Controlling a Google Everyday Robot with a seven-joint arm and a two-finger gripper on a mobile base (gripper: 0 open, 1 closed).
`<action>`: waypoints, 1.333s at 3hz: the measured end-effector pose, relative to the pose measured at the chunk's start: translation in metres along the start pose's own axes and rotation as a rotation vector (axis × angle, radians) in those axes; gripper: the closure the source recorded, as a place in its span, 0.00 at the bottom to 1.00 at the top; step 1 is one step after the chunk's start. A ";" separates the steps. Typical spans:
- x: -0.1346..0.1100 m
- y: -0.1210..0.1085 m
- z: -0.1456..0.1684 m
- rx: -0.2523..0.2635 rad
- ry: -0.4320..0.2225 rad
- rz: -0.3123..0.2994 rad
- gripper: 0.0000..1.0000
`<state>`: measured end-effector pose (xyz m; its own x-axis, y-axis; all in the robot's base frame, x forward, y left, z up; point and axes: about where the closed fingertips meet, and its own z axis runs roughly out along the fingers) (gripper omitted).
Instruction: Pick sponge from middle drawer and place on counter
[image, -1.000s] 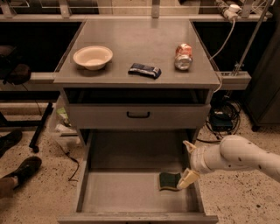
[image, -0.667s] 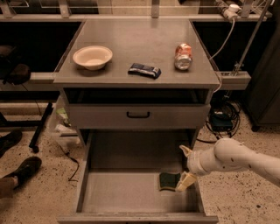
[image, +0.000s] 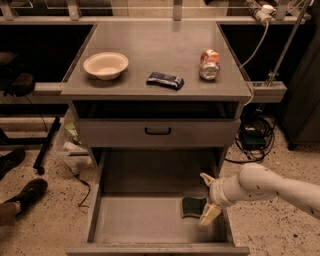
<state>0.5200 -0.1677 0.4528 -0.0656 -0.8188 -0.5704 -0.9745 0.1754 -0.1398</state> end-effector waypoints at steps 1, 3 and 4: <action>0.018 0.013 0.032 -0.046 0.030 -0.019 0.00; 0.039 0.019 0.097 -0.101 0.055 -0.043 0.00; 0.045 0.017 0.112 -0.097 0.054 -0.041 0.19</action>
Offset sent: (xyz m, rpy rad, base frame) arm -0.0029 0.0259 -0.1171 -0.0733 0.0833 0.1031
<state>0.5244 -0.1405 0.3341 -0.0337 -0.8529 -0.5210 -0.9926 0.0893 -0.0819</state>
